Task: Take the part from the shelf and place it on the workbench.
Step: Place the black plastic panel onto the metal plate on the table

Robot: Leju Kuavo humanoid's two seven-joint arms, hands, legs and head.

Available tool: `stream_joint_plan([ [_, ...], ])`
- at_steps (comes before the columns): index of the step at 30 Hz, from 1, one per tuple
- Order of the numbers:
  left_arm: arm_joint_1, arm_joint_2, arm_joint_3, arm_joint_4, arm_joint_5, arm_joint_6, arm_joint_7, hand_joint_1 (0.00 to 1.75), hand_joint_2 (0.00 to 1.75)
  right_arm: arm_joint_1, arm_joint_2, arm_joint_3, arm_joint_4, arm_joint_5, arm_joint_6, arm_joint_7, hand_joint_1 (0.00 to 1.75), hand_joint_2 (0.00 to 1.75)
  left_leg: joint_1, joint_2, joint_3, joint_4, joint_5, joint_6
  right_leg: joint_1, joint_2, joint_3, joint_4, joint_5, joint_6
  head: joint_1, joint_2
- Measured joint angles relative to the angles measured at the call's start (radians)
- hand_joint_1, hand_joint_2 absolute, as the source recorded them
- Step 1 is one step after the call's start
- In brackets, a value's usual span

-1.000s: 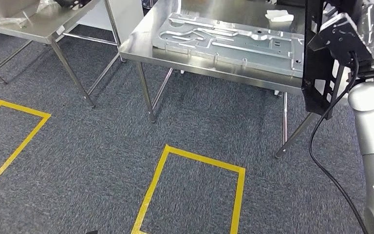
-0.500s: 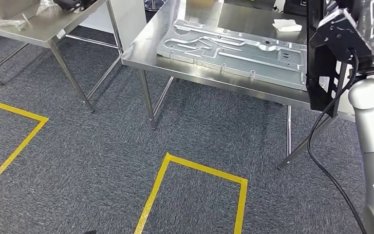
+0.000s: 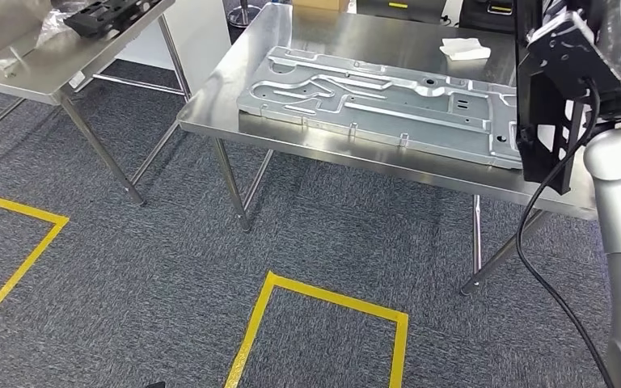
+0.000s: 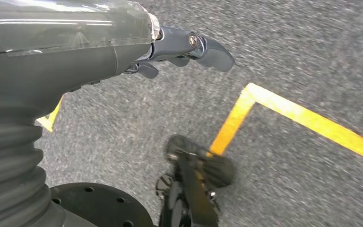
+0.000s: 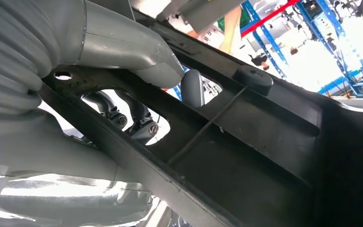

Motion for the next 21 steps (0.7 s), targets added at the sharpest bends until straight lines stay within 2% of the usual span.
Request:
stream_joint_plan([
  [2, 0.002, 0.000, 0.000, 0.000, 0.000, -0.002, 0.001, 0.00, 1.75, 0.000, 0.000, 0.000, 0.001, 0.005, 0.004, 0.000, 1.75, 1.75, -0.005, 0.000, 0.016, -0.086, 0.074, 0.012, 0.001, 0.002, 0.016, 0.000, -0.019, 0.010, 0.000, 0.000],
  [3, 0.002, 0.001, 0.000, 0.000, -0.001, -0.002, 0.002, 0.00, 1.75, 0.000, 0.000, 0.000, 0.002, 0.009, 0.006, 0.001, 1.75, 1.75, -0.008, 0.000, 0.018, -0.098, 0.082, 0.018, 0.002, 0.004, 0.019, 0.003, -0.024, 0.016, 0.000, 0.000],
  [5, 0.001, 0.001, 0.000, 0.000, -0.001, -0.004, 0.002, 0.00, 1.75, -0.001, 0.000, -0.001, -0.001, 0.019, 0.007, 0.001, 1.75, 1.75, -0.007, 0.000, 0.030, -0.104, 0.078, 0.029, 0.001, 0.005, 0.020, 0.011, -0.028, 0.028, 0.000, 0.000],
  [6, 0.001, 0.001, 0.000, 0.000, -0.001, -0.004, 0.002, 0.00, 1.75, -0.001, 0.000, -0.002, -0.003, 0.025, 0.007, 0.001, 1.75, 1.75, -0.005, 0.000, 0.039, -0.110, 0.075, 0.034, 0.000, 0.003, 0.011, 0.033, -0.028, 0.033, 0.000, 0.000],
  [7, 0.000, 0.001, 0.000, 0.000, -0.002, -0.005, 0.001, 0.00, 1.75, -0.001, 0.000, -0.002, -0.006, 0.031, 0.006, 0.002, 1.75, 1.75, -0.003, 0.000, 0.049, -0.113, 0.072, 0.039, -0.001, 0.002, -0.010, 0.069, -0.031, 0.038, 0.000, 0.000],
  [8, -0.001, 0.001, 0.000, 0.000, -0.003, -0.006, 0.000, 0.00, 1.75, 0.000, -0.001, -0.004, -0.008, 0.038, 0.004, 0.002, 1.75, 1.75, -0.001, -0.001, 0.058, -0.117, 0.068, 0.043, -0.003, 0.000, -0.046, 0.126, -0.042, 0.042, 0.000, 0.000],
  [10, -0.002, 0.002, 0.000, 0.000, -0.007, -0.009, 0.000, 0.00, 1.75, 0.005, -0.004, -0.007, -0.010, 0.049, 0.002, 0.005, 1.75, 1.75, 0.000, -0.002, 0.074, -0.118, 0.052, 0.046, -0.007, -0.002, -0.139, 0.253, -0.084, 0.051, 0.001, 0.000],
  [11, -0.001, 0.002, 0.000, 0.000, -0.010, -0.010, 0.000, 0.00, 1.75, 0.010, -0.006, -0.008, -0.011, 0.053, 0.001, 0.007, 1.75, 1.75, 0.000, -0.003, 0.085, -0.118, 0.041, 0.046, -0.009, -0.003, -0.180, 0.293, -0.104, 0.055, 0.001, 0.000],
  [12, 0.001, 0.002, 0.000, 0.000, -0.013, -0.012, 0.000, 0.00, 1.75, 0.016, -0.008, -0.009, -0.011, 0.056, 0.001, 0.008, 1.75, 1.75, 0.001, -0.004, 0.100, -0.118, 0.029, 0.045, -0.011, -0.004, -0.205, 0.302, -0.112, 0.057, 0.001, 0.000],
  [13, 0.002, 0.002, 0.000, 0.000, -0.016, -0.013, 0.000, 0.00, 1.75, 0.020, -0.011, -0.009, -0.011, 0.058, 0.001, 0.010, 1.75, 1.75, 0.001, -0.005, 0.116, -0.118, 0.017, 0.044, -0.013, -0.006, -0.215, 0.277, -0.099, 0.058, 0.001, 0.000],
  [14, 0.003, 0.002, 0.000, 0.000, -0.017, -0.014, 0.000, 0.00, 1.75, 0.023, -0.013, -0.010, -0.011, 0.059, 0.001, 0.010, 1.75, 1.75, 0.001, -0.006, 0.133, -0.118, 0.004, 0.041, -0.014, -0.007, -0.211, 0.224, -0.062, 0.057, 0.001, 0.000],
  [16, 0.004, 0.002, 0.000, 0.000, -0.017, -0.014, 0.001, 0.00, 1.75, 0.025, -0.019, -0.014, -0.011, 0.059, 0.002, 0.011, 1.75, 1.75, 0.000, -0.007, 0.161, -0.117, -0.024, 0.033, -0.012, -0.013, -0.190, 0.092, 0.060, 0.050, 0.001, 0.000],
  [17, 0.003, 0.002, 0.000, 0.000, -0.017, -0.014, 0.002, 0.00, 1.75, 0.026, -0.022, -0.016, -0.011, 0.060, 0.003, 0.011, 1.75, 1.75, -0.002, -0.007, 0.171, -0.117, -0.038, 0.027, -0.009, -0.014, -0.182, 0.048, 0.104, 0.044, 0.001, 0.000],
  [18, 0.002, 0.002, 0.000, 0.000, -0.017, -0.014, 0.003, 0.00, 1.75, 0.028, -0.025, -0.018, -0.012, 0.061, 0.004, 0.011, 1.75, 1.75, -0.003, -0.007, 0.181, -0.116, -0.047, 0.021, -0.006, -0.014, -0.178, 0.025, 0.129, 0.037, 0.001, 0.000],
  [21, -0.002, 0.005, 0.000, 0.000, -0.017, -0.012, 0.003, 0.00, 1.75, 0.023, -0.030, -0.020, -0.014, 0.065, 0.005, 0.011, 1.75, 1.75, -0.004, -0.003, 0.195, -0.093, -0.049, 0.003, -0.007, -0.008, -0.152, 0.019, 0.111, 0.014, 0.001, 0.000],
])
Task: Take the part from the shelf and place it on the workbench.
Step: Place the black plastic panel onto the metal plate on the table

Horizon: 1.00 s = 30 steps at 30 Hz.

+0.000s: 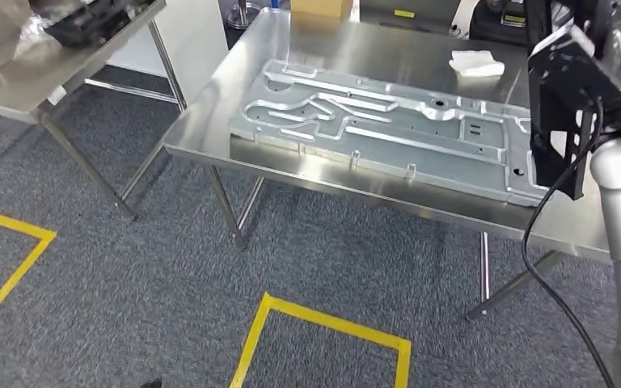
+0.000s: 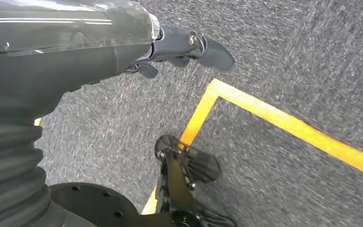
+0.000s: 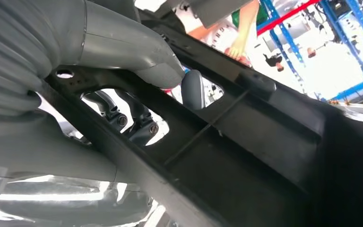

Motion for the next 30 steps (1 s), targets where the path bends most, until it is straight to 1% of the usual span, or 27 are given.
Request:
stream_joint_plan([
  [1, -0.001, 0.001, 0.000, 0.000, 0.000, 0.000, -0.001, 0.00, 1.75, -0.003, -0.001, 0.000, 0.000, 0.001, 0.000, -0.001, 1.75, 1.75, 0.001, 0.001, -0.017, 0.038, 0.001, -0.004, -0.001, 0.001, 0.014, -0.002, -0.009, -0.007, -0.001, 0.000],
  [2, -0.002, 0.002, 0.000, 0.000, -0.001, 0.000, -0.002, 0.00, 1.75, -0.006, -0.001, 0.000, 0.001, 0.002, 0.000, -0.001, 1.75, 1.75, 0.002, 0.002, -0.046, 0.091, -0.005, -0.008, -0.002, 0.002, 0.028, -0.004, -0.018, -0.013, -0.002, 0.000],
  [3, -0.003, 0.002, 0.000, 0.000, -0.001, 0.000, -0.002, 0.00, 1.75, -0.007, -0.001, 0.000, 0.002, 0.002, 0.000, -0.002, 1.75, 1.75, 0.004, 0.002, -0.088, 0.156, -0.021, -0.010, -0.001, 0.003, 0.040, -0.004, -0.029, -0.017, -0.001, 0.000],
  [4, -0.003, 0.002, 0.000, 0.000, -0.001, -0.001, -0.003, 0.00, 1.75, -0.008, -0.001, 0.000, 0.004, 0.002, 0.000, -0.002, 1.75, 1.75, 0.004, 0.002, -0.136, 0.217, -0.048, -0.012, 0.000, 0.004, 0.052, -0.004, -0.041, -0.020, -0.002, 0.000],
  [5, -0.001, 0.002, 0.000, 0.000, -0.001, -0.002, -0.003, 0.00, 1.75, -0.008, -0.002, 0.000, 0.007, 0.002, 0.000, -0.002, 1.75, 1.75, 0.005, 0.002, -0.177, 0.258, -0.080, -0.014, 0.001, 0.006, 0.064, -0.004, -0.053, -0.021, -0.002, 0.000],
  [6, 0.001, 0.002, 0.000, 0.000, -0.001, -0.003, -0.003, 0.00, 1.75, -0.007, -0.002, 0.000, 0.009, 0.002, 0.000, -0.002, 1.75, 1.75, 0.005, 0.002, -0.208, 0.274, -0.107, -0.013, 0.003, 0.008, 0.079, -0.004, -0.066, -0.021, -0.001, 0.000],
  [7, 0.003, 0.002, 0.000, 0.000, -0.001, -0.004, -0.004, 0.00, 1.75, -0.007, -0.003, 0.000, 0.012, 0.001, 0.000, -0.002, 1.75, 1.75, 0.004, 0.002, -0.226, 0.258, -0.114, -0.009, 0.004, 0.010, 0.096, -0.004, -0.080, -0.021, -0.002, 0.000],
  [8, 0.004, 0.003, 0.000, 0.000, -0.002, -0.005, -0.004, 0.00, 1.75, -0.006, -0.004, -0.001, 0.015, 0.001, 0.000, -0.003, 1.75, 1.75, 0.003, 0.002, -0.234, 0.217, -0.093, -0.004, 0.006, 0.011, 0.115, -0.004, -0.094, -0.021, -0.002, 0.000],
  [9, 0.006, 0.003, 0.000, 0.000, -0.002, -0.007, -0.004, 0.00, 1.75, -0.005, -0.004, -0.001, 0.018, 0.000, 0.000, -0.004, 1.75, 1.75, 0.000, 0.002, -0.235, 0.159, -0.039, 0.005, 0.008, 0.011, 0.131, -0.005, -0.109, -0.020, -0.002, 0.000],
  [10, 0.009, 0.006, 0.000, 0.000, -0.002, -0.008, -0.004, 0.00, 1.75, -0.003, -0.006, -0.001, 0.023, -0.003, 0.000, -0.007, 1.75, 1.75, -0.005, 0.000, -0.235, 0.092, 0.044, 0.015, 0.011, 0.011, 0.147, -0.003, -0.122, -0.018, -0.002, 0.000],
  [11, 0.011, 0.008, 0.000, 0.000, -0.002, -0.008, -0.004, 0.00, 1.75, -0.001, -0.008, -0.001, 0.029, -0.006, 0.000, -0.011, 1.75, 1.75, -0.008, 0.000, -0.232, 0.044, 0.113, 0.021, 0.012, 0.013, 0.157, -0.003, -0.133, -0.014, -0.002, 0.000],
  [12, 0.012, 0.010, 0.000, 0.000, -0.002, -0.009, -0.004, 0.00, 1.75, 0.001, -0.011, -0.001, 0.035, -0.009, 0.001, -0.014, 1.75, 1.75, -0.012, -0.001, -0.231, 0.013, 0.166, 0.026, 0.012, 0.015, 0.162, -0.003, -0.143, -0.008, -0.002, 0.000],
  [13, 0.012, 0.012, 0.000, 0.000, -0.001, -0.009, -0.005, 0.00, 1.75, 0.002, -0.015, -0.002, 0.042, -0.012, 0.002, -0.018, 1.75, 1.75, -0.016, -0.002, -0.231, -0.002, 0.190, 0.029, 0.011, 0.016, 0.167, -0.003, -0.150, -0.001, -0.001, 0.000],
  [15, 0.009, 0.011, 0.000, 0.000, -0.001, -0.008, -0.006, 0.00, 1.75, 0.000, -0.020, -0.003, 0.049, -0.015, 0.002, -0.022, 1.75, 1.75, -0.017, 0.000, -0.222, -0.009, 0.184, 0.033, 0.006, 0.016, 0.170, -0.007, -0.163, 0.013, -0.001, 0.000],
  [16, 0.008, 0.011, 0.000, 0.000, -0.001, -0.008, -0.007, 0.00, 1.75, -0.003, -0.022, -0.003, 0.053, -0.016, 0.001, -0.025, 1.75, 1.75, -0.015, 0.000, -0.214, -0.017, 0.182, 0.037, 0.004, 0.014, 0.166, 0.005, -0.172, 0.017, -0.001, 0.000],
  [17, 0.005, 0.011, 0.000, 0.000, -0.001, -0.008, -0.008, 0.00, 1.75, -0.006, -0.023, -0.003, 0.055, -0.016, 0.000, -0.028, 1.75, 1.75, -0.013, 0.001, -0.205, -0.025, 0.178, 0.041, 0.003, 0.011, 0.148, 0.037, -0.188, 0.023, -0.001, 0.000],
  [18, 0.003, 0.011, 0.000, 0.000, -0.001, -0.008, -0.009, 0.00, 1.75, -0.008, -0.024, -0.003, 0.059, -0.017, -0.002, -0.030, 1.75, 1.75, -0.011, 0.001, -0.197, -0.030, 0.174, 0.044, 0.000, 0.007, 0.117, 0.091, -0.210, 0.030, -0.001, 0.000],
  [20, 0.000, 0.012, 0.000, 0.000, -0.001, -0.007, -0.010, 0.00, 1.75, -0.004, -0.025, -0.003, 0.071, -0.018, -0.003, -0.033, 1.75, 1.75, -0.009, -0.001, -0.183, -0.031, 0.160, 0.045, -0.006, 0.005, 0.029, 0.226, -0.249, 0.043, -0.001, 0.000],
  [21, 0.000, 0.012, 0.000, 0.000, -0.001, -0.007, -0.010, 0.00, 1.75, 0.002, -0.025, -0.002, 0.080, -0.018, -0.004, -0.033, 1.75, 1.75, -0.008, -0.002, -0.175, -0.030, 0.151, 0.044, -0.009, 0.005, -0.005, 0.266, -0.247, 0.048, -0.001, 0.000],
  [22, 0.002, 0.011, 0.000, 0.000, -0.001, -0.007, -0.010, 0.00, 1.75, 0.008, -0.025, -0.001, 0.089, -0.017, -0.004, -0.034, 1.75, 1.75, -0.007, -0.004, -0.165, -0.028, 0.143, 0.042, -0.012, 0.004, -0.024, 0.272, -0.222, 0.051, -0.001, 0.000],
  [23, 0.003, 0.011, 0.000, 0.000, -0.001, -0.009, -0.010, 0.00, 1.75, 0.011, -0.025, 0.001, 0.098, -0.015, -0.005, -0.034, 1.75, 1.75, -0.005, -0.006, -0.156, -0.025, 0.134, 0.039, -0.014, 0.003, -0.022, 0.234, -0.176, 0.053, -0.001, 0.000],
  [24, 0.004, 0.011, 0.000, 0.000, -0.001, -0.012, -0.011, 0.00, 1.75, 0.013, -0.025, 0.002, 0.105, -0.012, -0.006, -0.034, 1.75, 1.75, -0.005, -0.007, -0.148, -0.021, 0.125, 0.035, -0.015, 0.002, -0.008, 0.166, -0.118, 0.052, -0.001, 0.000],
  [25, 0.004, 0.010, 0.000, 0.000, -0.001, -0.015, -0.012, 0.00, 1.75, 0.012, -0.025, 0.004, 0.113, -0.010, -0.009, -0.035, 1.75, 1.75, -0.005, -0.009, -0.143, -0.016, 0.117, 0.031, -0.014, 0.001, 0.010, 0.104, -0.074, 0.049, -0.001, 0.000],
  [26, 0.004, 0.010, 0.000, 0.000, -0.001, -0.018, -0.012, 0.00, 1.75, 0.010, -0.025, 0.005, 0.120, -0.008, -0.012, -0.036, 1.75, 1.75, -0.005, -0.010, -0.143, -0.011, 0.112, 0.027, -0.011, 0.002, 0.024, 0.053, -0.044, 0.043, -0.001, 0.000],
  [27, 0.003, 0.010, 0.000, 0.000, -0.001, -0.020, -0.012, 0.00, 1.75, 0.010, -0.024, 0.007, 0.127, -0.007, -0.015, -0.037, 1.75, 1.75, -0.005, -0.011, -0.145, -0.007, 0.108, 0.023, -0.007, 0.002, 0.032, 0.026, -0.036, 0.036, -0.001, 0.000],
  [29, 0.002, 0.010, 0.000, 0.000, -0.001, -0.021, -0.013, 0.00, 1.75, 0.009, -0.023, 0.010, 0.137, -0.005, -0.019, -0.040, 1.75, 1.75, -0.006, -0.012, -0.151, -0.003, 0.107, 0.015, -0.002, 0.002, 0.033, 0.018, -0.043, 0.021, -0.001, 0.000],
  [30, 0.002, 0.010, 0.000, 0.000, -0.001, -0.020, -0.013, 0.00, 1.75, 0.008, -0.022, 0.011, 0.140, -0.005, -0.021, -0.042, 1.75, 1.75, -0.006, -0.011, -0.154, -0.001, 0.103, 0.010, -0.004, 0.001, 0.035, 0.015, -0.047, 0.014, -0.001, 0.000],
])
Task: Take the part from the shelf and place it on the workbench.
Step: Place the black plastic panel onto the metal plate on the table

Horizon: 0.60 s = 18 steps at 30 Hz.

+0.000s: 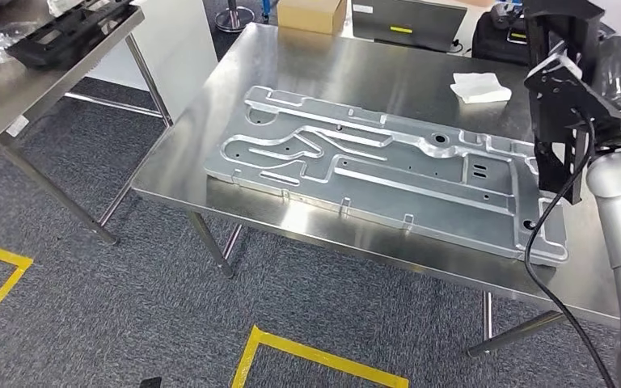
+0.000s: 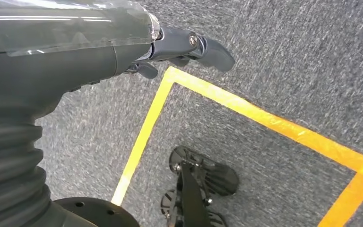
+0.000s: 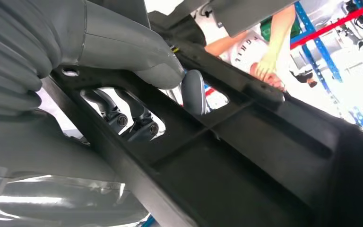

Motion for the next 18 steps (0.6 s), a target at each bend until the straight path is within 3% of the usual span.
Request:
stream_joint_plan([
  [2, -0.001, 0.000, 0.000, 0.000, 0.000, 0.003, -0.001, 0.00, 1.75, -0.003, 0.002, 0.003, 0.005, 0.000, -0.004, -0.003, 1.75, 1.75, 0.000, 0.005, -0.015, 0.039, -0.029, -0.010, -0.005, -0.003, 0.006, -0.008, -0.002, -0.012, 0.000, 0.000],
  [5, -0.001, 0.000, 0.000, 0.000, 0.000, 0.010, -0.002, 0.00, 1.75, -0.002, 0.008, 0.007, 0.014, 0.003, -0.007, -0.003, 1.75, 1.75, 0.005, 0.010, -0.098, 0.231, -0.120, -0.021, -0.005, -0.007, 0.012, -0.011, -0.005, -0.023, 0.000, 0.000],
  [6, 0.000, 0.000, 0.000, 0.000, 0.000, 0.012, -0.002, 0.00, 1.75, -0.002, 0.012, 0.009, 0.017, 0.005, -0.007, -0.003, 1.75, 1.75, 0.007, 0.011, -0.122, 0.284, -0.136, -0.023, -0.004, -0.008, 0.012, -0.010, -0.005, -0.023, 0.000, 0.000],
  [7, 0.000, 0.000, 0.000, 0.000, 0.000, 0.013, -0.002, 0.00, 1.75, -0.002, 0.016, 0.011, 0.020, 0.006, -0.008, -0.003, 1.75, 1.75, 0.009, 0.011, -0.130, 0.301, -0.132, -0.024, -0.004, -0.008, 0.012, -0.008, -0.005, -0.023, 0.000, 0.000],
  [8, 0.000, 0.000, 0.000, 0.000, -0.001, 0.014, -0.002, 0.00, 1.75, -0.002, 0.019, 0.014, 0.022, 0.008, -0.008, -0.002, 1.75, 1.75, 0.010, 0.012, -0.116, 0.274, -0.109, -0.025, -0.004, -0.007, 0.013, -0.005, -0.006, -0.022, 0.000, 0.000],
  [10, -0.001, 0.000, 0.000, 0.000, -0.001, 0.015, -0.002, 0.00, 1.75, -0.003, 0.023, 0.017, 0.024, 0.010, -0.008, -0.001, 1.75, 1.75, 0.014, 0.013, -0.052, 0.142, -0.043, -0.024, -0.006, -0.007, 0.013, 0.002, -0.009, -0.017, 0.000, 0.000],
  [12, -0.003, 0.000, 0.000, 0.000, -0.001, 0.016, -0.002, 0.00, 1.75, -0.006, 0.026, 0.018, 0.025, 0.010, -0.008, 0.000, 1.75, 1.75, 0.014, 0.012, -0.002, 0.040, -0.016, -0.019, -0.003, -0.006, 0.008, 0.010, -0.012, -0.006, 0.000, 0.000],
  [16, -0.002, 0.000, 0.000, 0.000, -0.001, 0.017, -0.003, 0.00, 1.75, -0.009, 0.031, 0.020, 0.032, 0.011, -0.008, 0.003, 1.75, 1.75, 0.012, 0.011, 0.004, 0.018, -0.015, 0.003, -0.002, -0.005, 0.001, 0.013, -0.011, 0.015, 0.000, 0.000],
  [18, -0.003, 0.000, 0.000, 0.000, -0.004, 0.015, -0.004, 0.00, 1.75, -0.013, 0.033, 0.021, 0.039, 0.014, -0.009, 0.004, 1.75, 1.75, 0.015, 0.011, 0.005, 0.013, -0.009, 0.015, -0.004, -0.005, -0.022, 0.065, -0.047, 0.024, 0.000, 0.000],
])
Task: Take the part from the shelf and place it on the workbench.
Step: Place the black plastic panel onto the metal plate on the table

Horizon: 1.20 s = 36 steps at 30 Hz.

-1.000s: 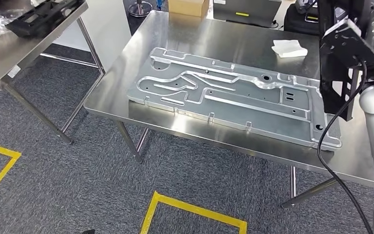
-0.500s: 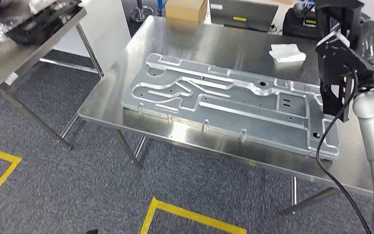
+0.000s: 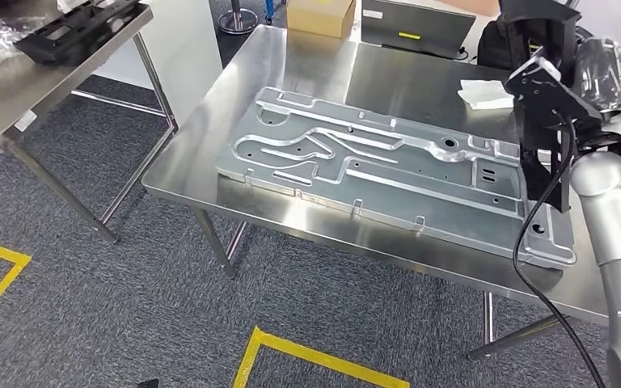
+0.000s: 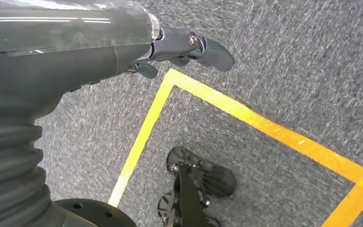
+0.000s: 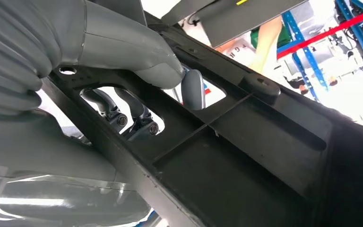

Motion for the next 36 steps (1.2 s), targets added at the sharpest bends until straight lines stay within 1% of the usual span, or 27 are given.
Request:
stream_joint_plan([
  [2, 0.000, 0.000, 0.000, 0.000, -0.009, -0.003, 0.000, 0.00, 1.75, -0.004, 0.006, 0.001, 0.019, 0.008, -0.010, 0.000, 1.75, 1.75, -0.001, -0.001, -0.001, 0.000, 0.001, 0.005, -0.001, 0.000, -0.056, 0.125, -0.061, 0.005, 0.000, 0.000],
  [3, 0.000, 0.000, 0.000, 0.000, -0.012, -0.004, 0.000, 0.00, 1.75, -0.005, 0.013, 0.002, 0.035, 0.014, -0.018, 0.000, 1.75, 1.75, -0.003, -0.001, 0.000, 0.000, 0.001, 0.006, -0.001, 0.000, -0.085, 0.184, -0.080, 0.006, 0.000, 0.000],
  [4, 0.000, 0.000, 0.000, 0.000, -0.015, -0.004, 0.000, 0.00, 1.75, -0.006, 0.021, 0.004, 0.052, 0.019, -0.025, -0.001, 1.75, 1.75, -0.004, -0.001, 0.000, 0.000, 0.000, 0.007, 0.000, 0.000, -0.102, 0.217, -0.084, 0.005, 0.000, 0.000],
  [5, -0.001, 0.000, 0.000, 0.000, -0.016, -0.004, 0.000, 0.00, 1.75, -0.006, 0.029, 0.006, 0.066, 0.024, -0.031, -0.001, 1.75, 1.75, -0.006, -0.001, 0.001, 0.000, -0.001, 0.007, 0.000, 0.000, -0.100, 0.210, -0.067, 0.002, 0.000, 0.000],
  [6, -0.002, -0.001, 0.000, 0.000, -0.017, -0.004, 0.000, 0.00, 1.75, -0.008, 0.037, 0.008, 0.077, 0.030, -0.037, 0.000, 1.75, 1.75, -0.008, -0.002, 0.003, 0.000, -0.001, 0.008, 0.002, 0.000, -0.080, 0.166, -0.036, -0.004, 0.000, 0.000],
  [7, -0.002, -0.001, 0.000, 0.000, -0.019, -0.005, 0.001, 0.00, 1.75, -0.011, 0.043, 0.010, 0.086, 0.036, -0.044, 0.003, 1.75, 1.75, -0.010, -0.002, 0.006, 0.000, -0.003, 0.007, 0.005, 0.000, -0.047, 0.097, 0.001, -0.012, 0.000, 0.000],
  [9, -0.004, -0.004, -0.002, 0.000, -0.027, -0.006, 0.001, 0.00, 1.75, -0.022, 0.060, 0.014, 0.110, 0.060, -0.067, 0.017, 1.75, 1.75, -0.013, -0.004, 0.006, 0.000, -0.004, 0.004, 0.015, 0.000, 0.012, -0.020, 0.040, -0.029, 0.000, 0.000],
  [10, -0.005, -0.006, -0.002, 0.000, -0.032, -0.007, 0.002, 0.00, 1.75, -0.029, 0.071, 0.016, 0.128, 0.077, -0.082, 0.029, 1.75, 1.75, -0.012, -0.005, 0.005, -0.001, -0.004, 0.000, 0.019, 0.000, 0.025, -0.048, 0.043, -0.034, 0.000, 0.000],
  [12, -0.007, -0.007, -0.003, 0.000, -0.036, -0.007, 0.008, 0.00, 1.75, -0.041, 0.099, 0.019, 0.177, 0.122, -0.115, 0.059, 1.75, 1.75, -0.010, -0.005, 0.005, -0.003, -0.004, -0.011, 0.023, 0.001, 0.030, -0.063, 0.041, -0.040, 0.000, 0.000],
  [14, -0.008, -0.007, -0.004, 0.000, -0.043, -0.006, 0.016, 0.00, 1.75, -0.047, 0.130, 0.022, 0.233, 0.168, -0.138, 0.090, 1.75, 1.75, -0.009, -0.004, 0.006, 0.004, -0.014, -0.023, 0.017, -0.001, 0.041, -0.076, 0.045, -0.047, 0.000, 0.000],
  [15, -0.009, -0.007, -0.004, 0.000, -0.046, -0.005, 0.021, 0.00, 1.75, -0.051, 0.145, 0.022, 0.263, 0.187, -0.143, 0.102, 1.75, 1.75, -0.009, -0.002, -0.004, 0.028, -0.030, -0.028, 0.013, -0.002, 0.046, -0.084, 0.047, -0.051, 0.000, 0.000],
  [16, -0.009, -0.006, -0.005, 0.000, -0.049, -0.003, 0.027, 0.00, 1.75, -0.052, 0.161, 0.023, 0.294, 0.202, -0.146, 0.113, 1.75, 1.75, -0.007, -0.001, -0.026, 0.076, -0.056, -0.033, 0.010, -0.004, 0.051, -0.089, 0.048, -0.053, 0.000, 0.000],
  [18, -0.009, -0.007, -0.005, 0.001, -0.050, 0.001, 0.037, 0.00, 1.75, -0.051, 0.189, 0.023, 0.355, 0.222, -0.150, 0.126, 1.75, 1.75, -0.002, 0.000, -0.089, 0.205, -0.112, -0.042, 0.010, -0.006, 0.052, -0.090, 0.048, -0.056, 0.000, 0.000],
  [19, -0.008, -0.007, -0.005, 0.001, -0.050, 0.003, 0.041, 0.00, 1.75, -0.047, 0.201, 0.023, 0.380, 0.226, -0.153, 0.129, 1.75, 1.75, 0.001, 0.001, -0.114, 0.254, -0.125, -0.046, 0.010, -0.006, 0.052, -0.089, 0.048, -0.055, 0.000, 0.000],
  [20, -0.008, -0.006, -0.005, 0.001, -0.050, 0.006, 0.045, 0.00, 1.75, -0.041, 0.212, 0.022, 0.401, 0.228, -0.157, 0.130, 1.75, 1.75, 0.003, 0.001, -0.122, 0.267, -0.119, -0.050, 0.009, -0.007, 0.054, -0.089, 0.047, -0.054, 0.000, 0.000],
  [21, -0.008, -0.006, -0.005, 0.001, -0.051, 0.008, 0.048, 0.00, 1.75, -0.035, 0.221, 0.020, 0.420, 0.229, -0.162, 0.129, 1.75, 1.75, 0.006, 0.001, -0.110, 0.237, -0.093, -0.053, 0.008, -0.009, 0.056, -0.087, 0.045, -0.052, 0.000, 0.000],
  [23, -0.009, -0.005, -0.005, 0.000, -0.054, 0.014, 0.053, 0.00, 1.75, -0.022, 0.237, 0.014, 0.452, 0.227, -0.168, 0.128, 1.75, 1.75, 0.012, 0.000, -0.044, 0.106, -0.029, -0.061, 0.005, -0.015, 0.058, -0.080, 0.038, -0.040, 0.000, 0.000],
  [24, -0.009, -0.006, -0.005, 0.001, -0.056, 0.016, 0.055, 0.00, 1.75, -0.015, 0.244, 0.010, 0.465, 0.227, -0.169, 0.129, 1.75, 1.75, 0.015, -0.003, -0.016, 0.047, -0.008, -0.059, 0.006, -0.019, 0.057, -0.073, 0.034, -0.034, 0.000, 0.000],
  [25, -0.009, -0.006, -0.005, 0.001, -0.059, 0.018, 0.058, 0.00, 1.75, -0.006, 0.248, 0.006, 0.475, 0.227, -0.169, 0.130, 1.75, 1.75, 0.015, -0.006, 0.000, 0.015, 0.001, -0.054, 0.008, -0.022, 0.054, -0.069, 0.032, -0.027, 0.001, 0.000],
  [27, -0.006, -0.007, -0.005, 0.001, -0.065, 0.021, 0.065, 0.00, 1.75, 0.015, 0.254, -0.003, 0.495, 0.229, -0.168, 0.132, 1.75, 1.75, 0.012, -0.011, -0.001, 0.006, 0.004, -0.035, 0.011, -0.024, 0.051, -0.067, 0.034, -0.017, 0.004, 0.000],
  [29, -0.004, -0.006, -0.005, 0.001, -0.067, 0.026, 0.069, 0.00, 1.75, 0.034, 0.258, -0.010, 0.508, 0.232, -0.166, 0.132, 1.75, 1.75, 0.011, -0.008, -0.005, 0.006, 0.008, -0.022, 0.007, -0.021, 0.045, -0.059, 0.029, -0.009, 0.006, 0.000],
  [30, -0.005, -0.006, -0.005, 0.001, -0.067, 0.028, 0.070, 0.00, 1.75, 0.041, 0.258, -0.013, 0.512, 0.235, -0.165, 0.132, 1.75, 1.75, 0.010, -0.005, -0.006, 0.004, 0.010, -0.016, 0.005, -0.018, 0.034, -0.035, 0.012, -0.005, 0.006, 0.000],
  [31, -0.007, -0.006, -0.005, 0.001, -0.067, 0.030, 0.070, 0.00, 1.75, 0.046, 0.258, -0.015, 0.516, 0.238, -0.164, 0.132, 1.75, 1.75, 0.010, -0.003, -0.007, 0.004, 0.011, -0.011, 0.004, -0.015, 0.013, 0.010, -0.015, -0.002, 0.006, 0.000],
  [33, -0.009, -0.005, -0.005, 0.001, -0.068, 0.032, 0.070, 0.00, 1.75, 0.058, 0.259, -0.018, 0.523, 0.246, -0.165, 0.132, 1.75, 1.75, 0.005, -0.001, -0.009, 0.004, 0.011, -0.004, 0.005, -0.011, -0.050, 0.146, -0.079, -0.001, 0.006, 0.000],
  [34, -0.009, -0.005, -0.005, 0.001, -0.068, 0.033, 0.069, 0.00, 1.75, 0.066, 0.260, -0.019, 0.526, 0.249, -0.166, 0.134, 1.75, 1.75, 0.002, 0.000, -0.009, 0.004, 0.011, -0.002, 0.006, -0.010, -0.077, 0.200, -0.095, -0.002, 0.006, 0.000],
  [35, -0.009, -0.005, -0.005, 0.001, -0.068, 0.033, 0.068, 0.00, 1.75, 0.073, 0.260, -0.020, 0.529, 0.252, -0.167, 0.135, 1.75, 1.75, -0.001, 0.000, -0.009, 0.004, 0.011, 0.000, 0.007, -0.010, -0.089, 0.224, -0.094, -0.006, 0.006, 0.000],
  [36, -0.009, -0.005, -0.005, 0.001, -0.068, 0.033, 0.066, 0.00, 1.75, 0.079, 0.261, -0.021, 0.531, 0.256, -0.168, 0.137, 1.75, 1.75, -0.005, -0.001, -0.009, 0.004, 0.011, 0.001, 0.010, -0.010, -0.081, 0.207, -0.075, -0.013, 0.006, 0.000],
])
